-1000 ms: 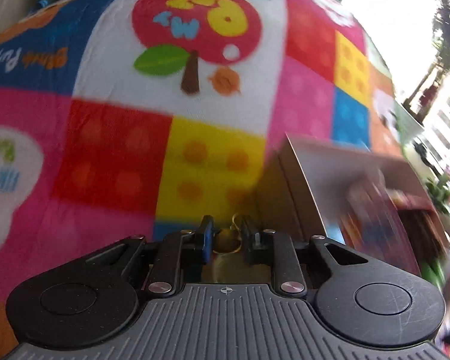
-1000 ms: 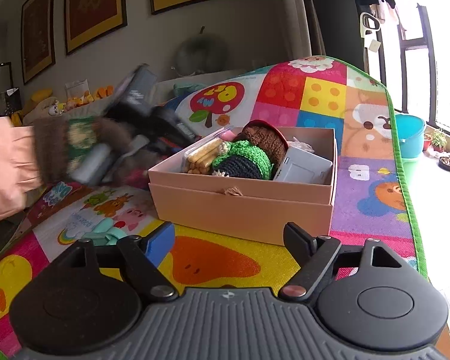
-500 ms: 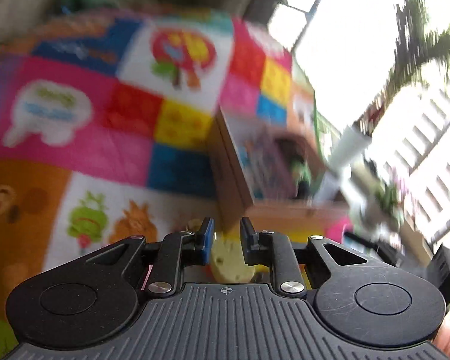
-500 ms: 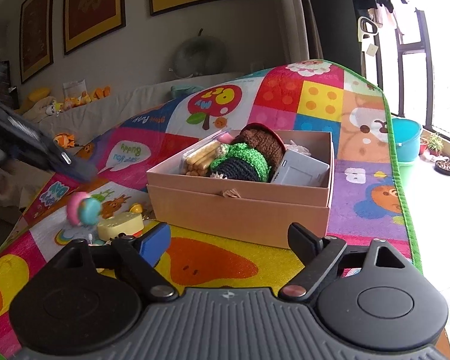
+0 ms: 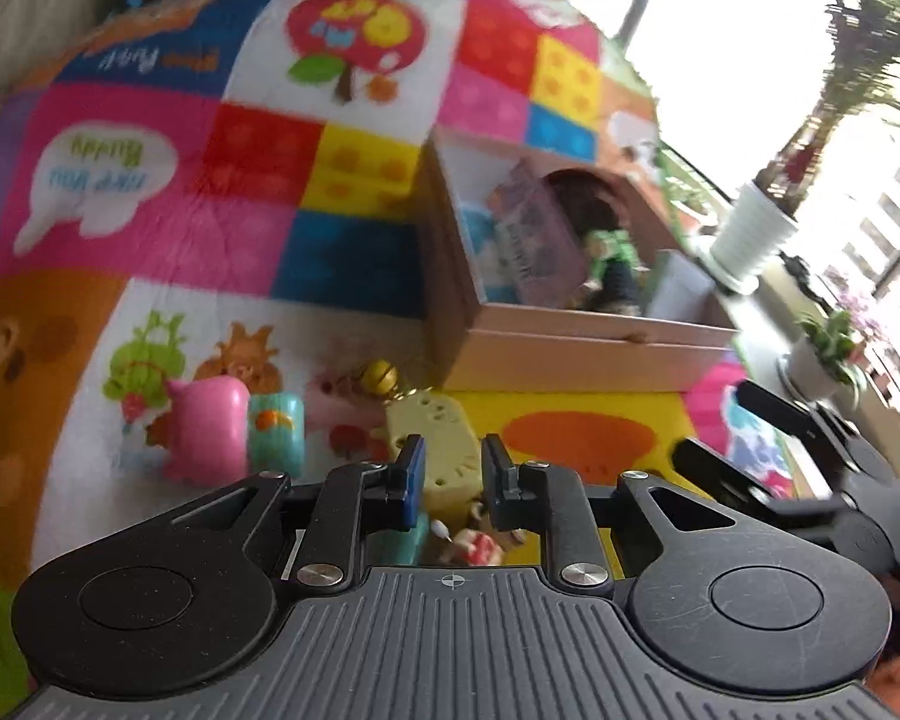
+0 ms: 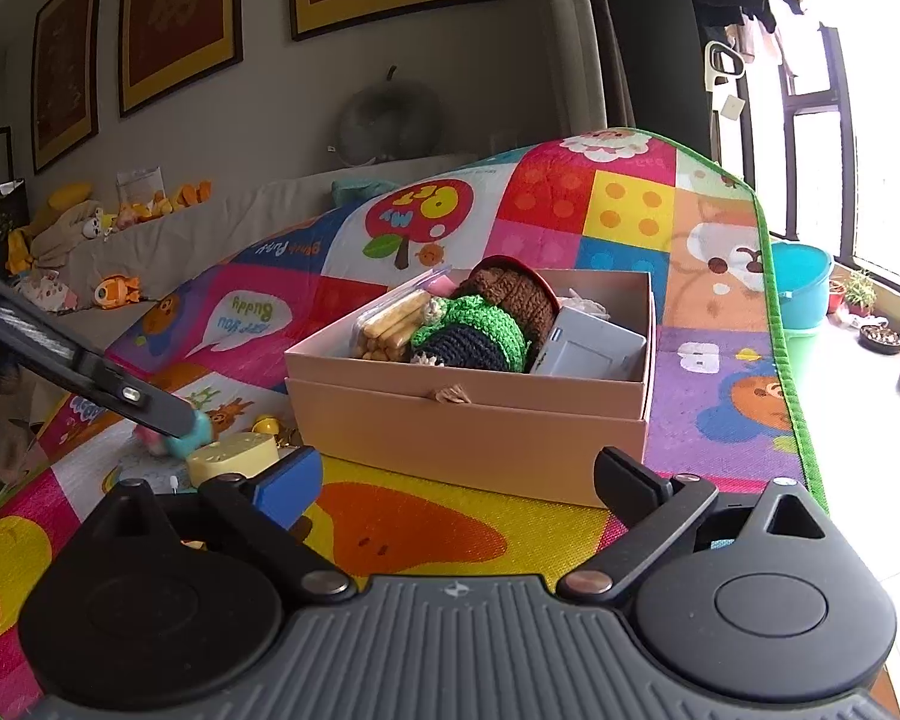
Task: Organize objects
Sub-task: 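Grasp the yellow keychain toy from the mat with the left tool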
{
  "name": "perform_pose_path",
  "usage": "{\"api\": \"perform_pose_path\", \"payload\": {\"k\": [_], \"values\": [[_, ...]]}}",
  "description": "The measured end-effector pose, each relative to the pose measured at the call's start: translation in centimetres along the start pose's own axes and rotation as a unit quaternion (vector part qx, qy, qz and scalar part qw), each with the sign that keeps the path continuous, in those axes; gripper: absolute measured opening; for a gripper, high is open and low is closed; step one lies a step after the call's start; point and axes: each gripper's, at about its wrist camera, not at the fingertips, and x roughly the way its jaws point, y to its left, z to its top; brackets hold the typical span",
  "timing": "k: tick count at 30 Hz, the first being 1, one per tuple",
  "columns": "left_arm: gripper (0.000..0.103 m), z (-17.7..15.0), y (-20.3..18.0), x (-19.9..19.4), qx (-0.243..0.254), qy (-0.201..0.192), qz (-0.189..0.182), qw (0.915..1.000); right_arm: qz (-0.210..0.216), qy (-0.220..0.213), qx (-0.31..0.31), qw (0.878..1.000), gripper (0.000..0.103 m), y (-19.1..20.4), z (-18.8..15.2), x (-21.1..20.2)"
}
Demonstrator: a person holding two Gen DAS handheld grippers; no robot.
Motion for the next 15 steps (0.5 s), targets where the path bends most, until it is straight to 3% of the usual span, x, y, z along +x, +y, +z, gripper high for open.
{"api": "perform_pose_path", "payload": {"k": [4,12,15], "values": [[0.024,0.5,0.3,2.2,-0.021,0.024,0.010,0.9995,0.000,-0.002,0.000,1.000,0.098,0.0,0.0,0.0],[0.025,2.0,-1.3,3.6,0.000,0.006,0.046,0.9989,0.001,-0.005,0.000,1.000,0.101,0.0,0.0,-0.1],[0.031,2.1,-1.4,3.4,-0.025,0.015,0.043,0.9986,0.001,-0.005,-0.001,1.000,0.102,0.0,0.0,-0.1]]}}
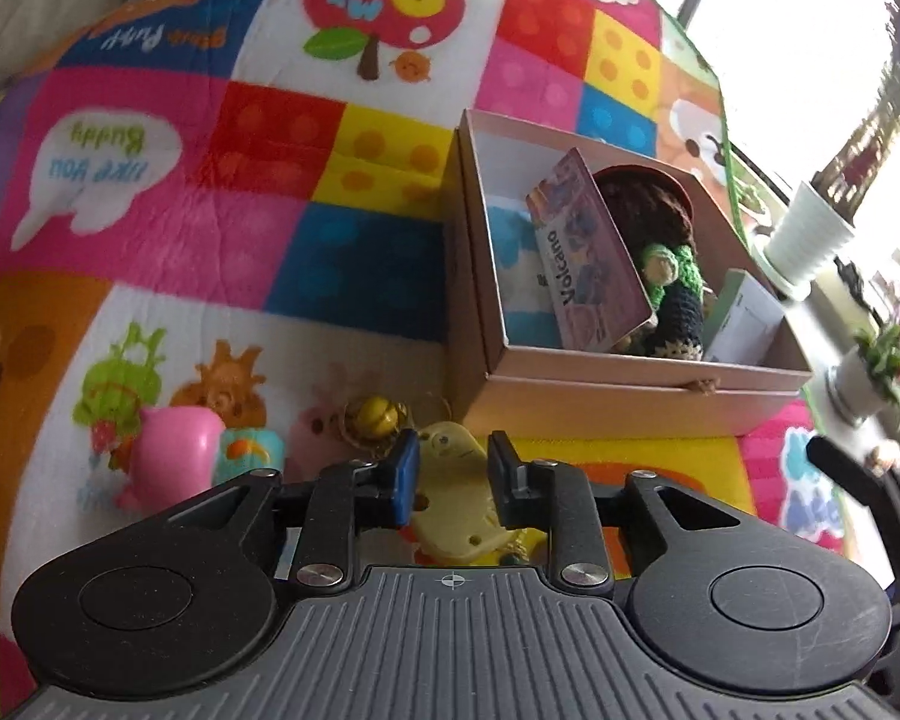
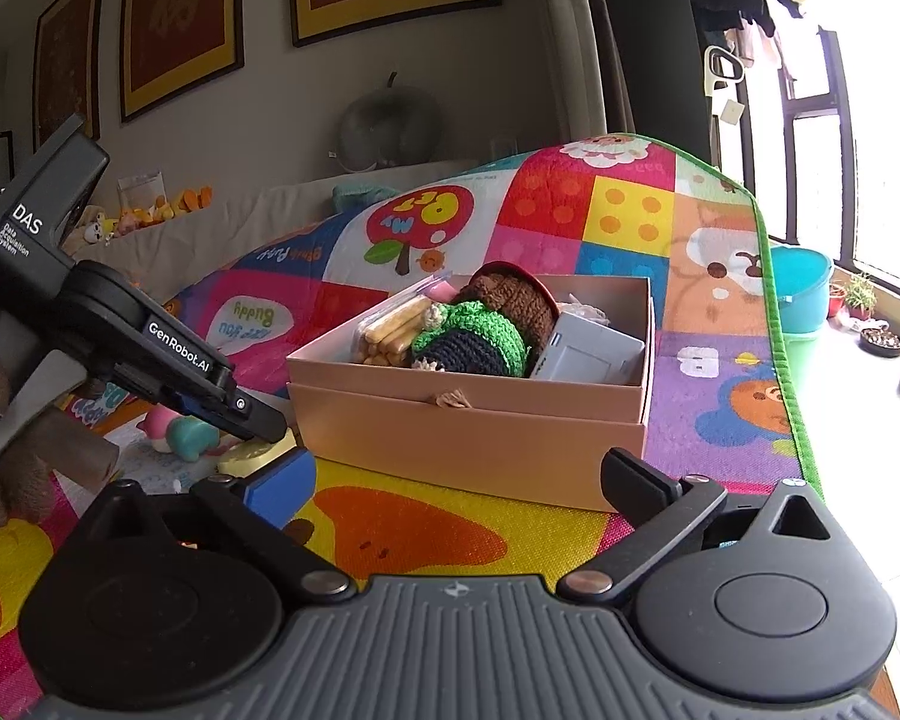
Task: Organize objects
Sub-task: 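Grasp the yellow keychain toy from the mat with the left tool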
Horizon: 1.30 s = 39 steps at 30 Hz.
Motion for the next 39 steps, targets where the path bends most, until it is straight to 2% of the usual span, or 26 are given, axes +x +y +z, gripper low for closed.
{"api": "perform_pose_path", "payload": {"k": [3,8,11,15,17,18,19,23,27,32,34,36,39], "values": [[0.032,0.1,0.6,-0.1,-0.046,0.020,-0.041,0.9979,0.001,0.000,-0.002,1.000,0.103,0.1,0.0,-0.1],[0.032,0.4,2.1,0.2,-0.121,0.035,-0.066,0.9899,0.000,-0.001,-0.002,1.000,0.103,0.1,0.1,-0.1],[0.031,0.1,2.5,-0.1,-0.133,0.046,-0.067,0.9878,0.000,-0.001,-0.003,1.000,0.103,0.1,0.1,-0.1],[0.031,-0.5,2.5,-0.6,-0.127,0.067,-0.049,0.9884,0.000,-0.002,-0.004,1.000,0.103,0.1,0.1,-0.1],[0.039,-0.9,2.8,-0.3,-0.127,0.075,-0.043,0.9882,-0.001,-0.002,-0.004,1.000,0.103,0.1,0.1,-0.1],[0.046,-1.0,3.1,-0.1,-0.137,0.076,-0.046,0.9866,-0.001,-0.002,-0.004,1.000,0.103,0.1,0.1,-0.1],[0.048,-1.0,3.5,0.1,-0.149,0.076,-0.052,0.9845,-0.001,-0.002,-0.004,1.000,0.103,0.2,0.1,-0.1],[0.045,-0.9,3.2,1.4,-0.171,0.085,-0.085,0.9779,-0.001,-0.002,-0.003,1.000,0.103,0.2,0.1,-0.1],[0.045,-0.3,1.5,2.1,-0.155,0.084,-0.094,0.9799,0.000,-0.003,-0.004,1.000,0.103,0.2,0.1,-0.1],[0.045,0.1,0.7,3.1,-0.151,0.074,-0.081,0.9825,0.001,-0.005,-0.004,1.000,0.103,0.1,0.0,-0.1],[0.050,0.3,0.2,3.2,-0.147,0.071,-0.076,0.9837,0.002,-0.006,-0.004,1.000,0.103,0.1,0.0,-0.1],[0.050,0.3,-0.4,3.2,-0.127,0.069,-0.068,0.9872,0.002,-0.007,-0.003,1.000,0.103,0.1,0.0,-0.1],[0.049,-0.2,-2.1,2.9,-0.053,0.059,-0.044,0.9959,-0.001,-0.013,0.001,1.000,0.103,-0.1,-0.1,-0.4]]}}
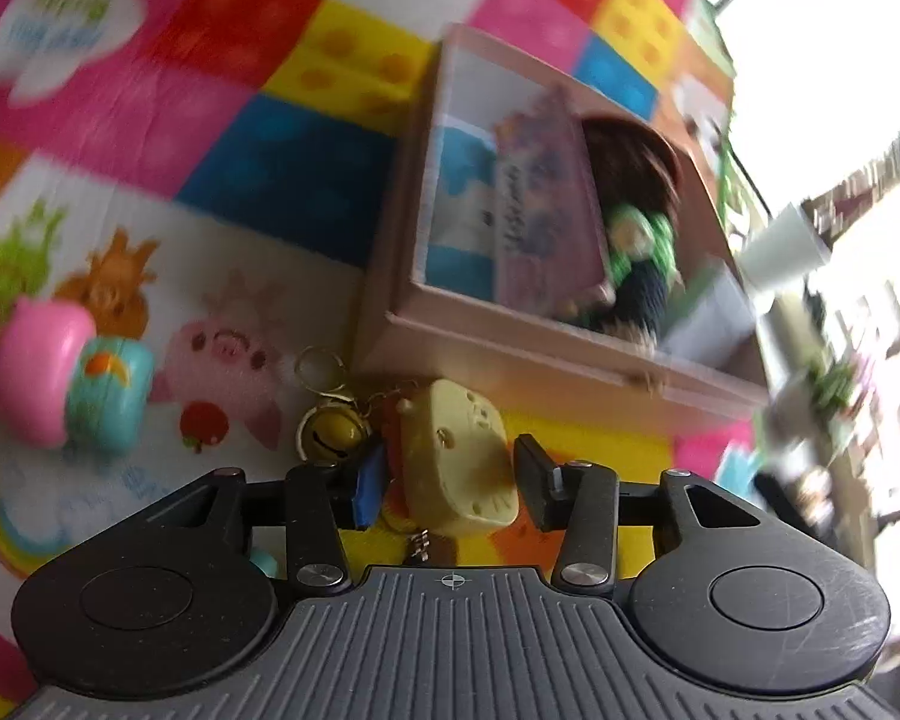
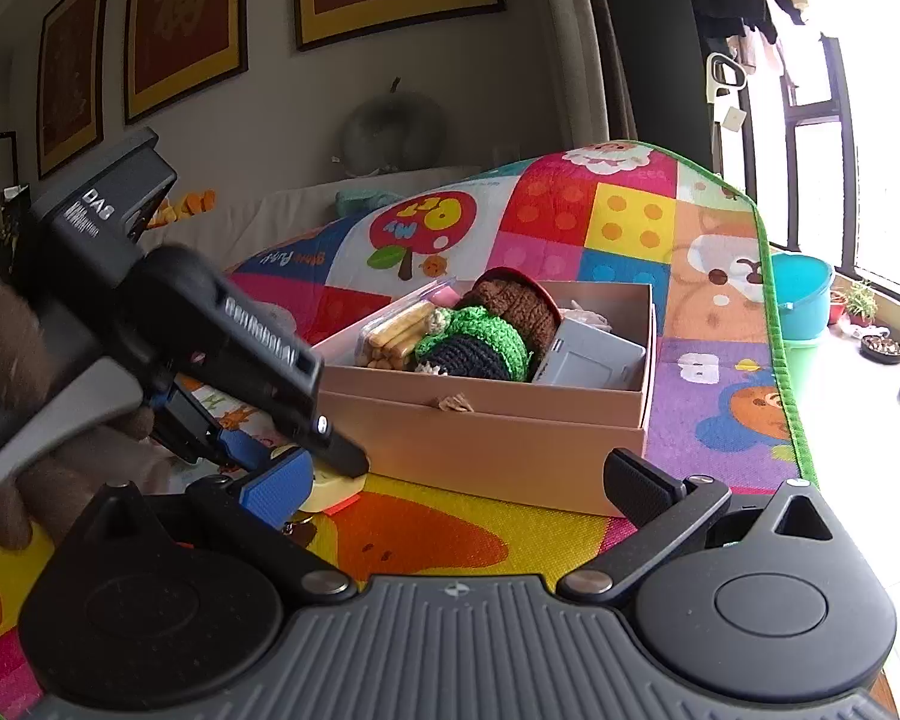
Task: Organize objects
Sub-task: 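Grasp the yellow keychain toy from the mat with the left tool, then lift yellow keychain toy with left tool while right tool grasps figurine keychain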
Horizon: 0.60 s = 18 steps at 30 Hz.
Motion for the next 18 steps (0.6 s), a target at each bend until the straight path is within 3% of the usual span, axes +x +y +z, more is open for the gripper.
{"api": "perform_pose_path", "payload": {"k": [4,8,12,18], "values": [[0.049,-0.9,-1.2,-0.2,0.068,-0.012,0.016,0.9975,-0.010,-0.022,0.026,0.999,0.103,-0.9,0.0,-1.2],[0.048,-1.8,-1.4,-0.9,0.114,-0.029,0.017,0.9929,-0.004,0.008,0.043,0.999,0.103,-1.6,-0.1,-2.0],[0.047,-3.1,0.7,-3.9,0.088,-0.055,-0.030,0.9941,0.006,0.044,0.022,0.999,0.103,-0.8,0.1,-2.5],[0.047,-5.6,6.2,-11.3,0.023,-0.143,-0.041,0.9887,0.095,0.089,-0.022,0.991,0.103,3.7,1.3,-1.8]]}}
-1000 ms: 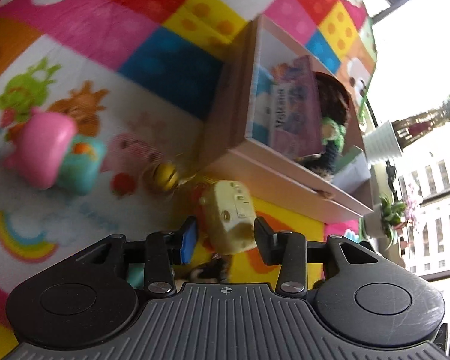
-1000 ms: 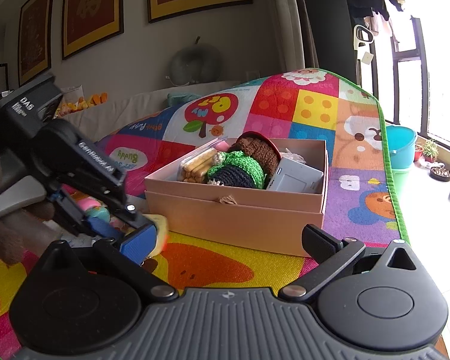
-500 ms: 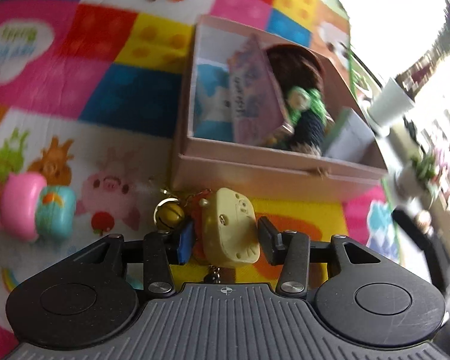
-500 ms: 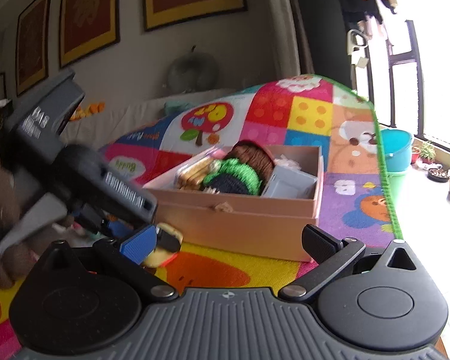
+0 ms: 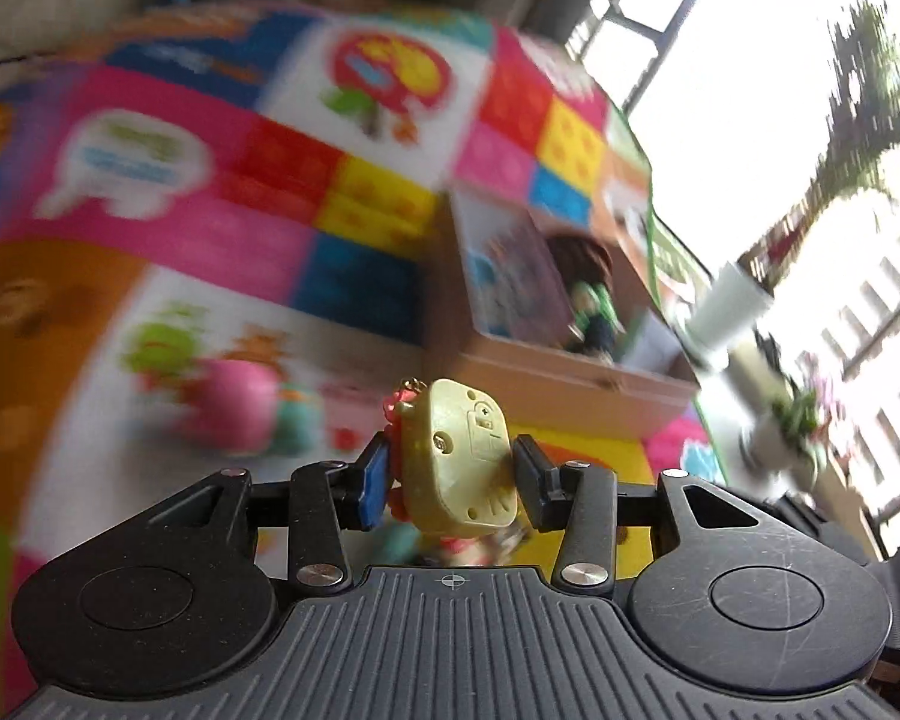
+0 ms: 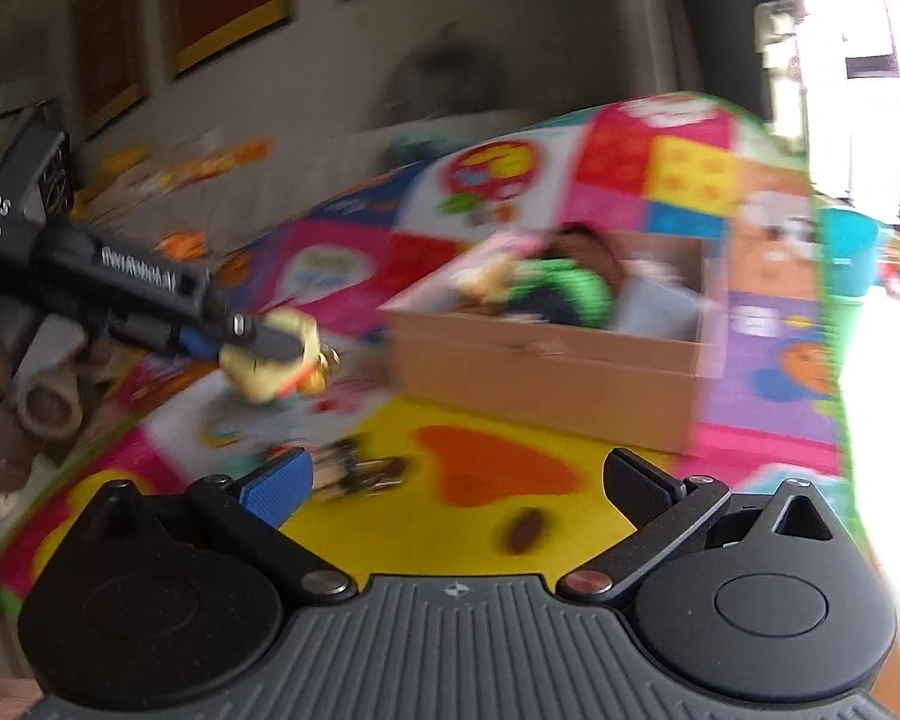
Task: Organize objects
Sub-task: 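Lift yellow keychain toy with left tool while right tool grasps figurine keychain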
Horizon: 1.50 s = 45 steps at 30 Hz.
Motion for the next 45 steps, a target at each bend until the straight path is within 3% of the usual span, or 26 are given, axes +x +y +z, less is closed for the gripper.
{"api": "perform_pose_path", "payload": {"k": [3,5,8,11,16,18,22,27,29,31,35,39,45], "values": [[0.047,-1.1,2.6,-3.2,-0.030,-0.029,0.011,0.9991,0.036,0.021,-0.039,0.998,0.101,3.0,0.7,1.5],[0.047,-2.2,4.3,-5.2,-0.052,-0.045,0.016,0.9975,0.053,0.044,-0.060,0.996,0.089,4.7,1.0,2.6],[0.047,-3.3,6.6,-6.9,-0.081,-0.061,0.015,0.9947,0.052,0.079,-0.085,0.992,0.083,6.3,0.8,4.5],[0.047,-4.4,8.2,-7.9,-0.098,-0.075,0.012,0.9923,0.028,0.103,-0.108,0.988,0.082,6.9,0.4,5.5],[0.047,-5.5,9.4,-8.9,-0.099,-0.092,0.012,0.9907,-0.069,0.095,-0.167,0.979,0.082,6.2,0.5,5.3],[0.047,-5.9,9.8,-8.9,-0.102,-0.095,0.007,0.9902,-0.073,0.097,-0.148,0.982,0.082,5.2,1.3,4.9],[0.047,-6.3,10.0,-8.1,-0.104,-0.095,0.000,0.9900,-0.022,0.098,-0.062,0.993,0.082,3.4,3.2,4.7],[0.047,-6.4,9.2,-7.6,-0.087,-0.086,0.001,0.9925,-0.009,0.116,-0.050,0.992,0.082,4.1,3.2,8.4],[0.047,-6.4,8.7,-7.6,-0.080,-0.081,0.001,0.9936,0.003,0.135,-0.038,0.990,0.070,4.0,3.0,9.8],[0.047,-6.3,8.3,-7.8,-0.072,-0.076,0.003,0.9945,0.008,0.144,-0.034,0.989,0.066,3.9,3.0,10.1],[0.047,-5.7,6.9,-7.7,-0.052,-0.065,0.003,0.9965,0.005,0.114,-0.053,0.992,0.065,3.4,3.5,7.2],[0.047,-3.9,4.4,-7.3,-0.031,-0.055,-0.029,0.9976,0.008,0.066,-0.048,0.997,0.065,1.4,5.2,1.8],[0.047,4.0,-2.0,-4.9,0.033,-0.063,-0.077,0.9945,-0.050,-0.051,-0.028,0.997,0.065,-3.2,9.9,-6.2]]}}
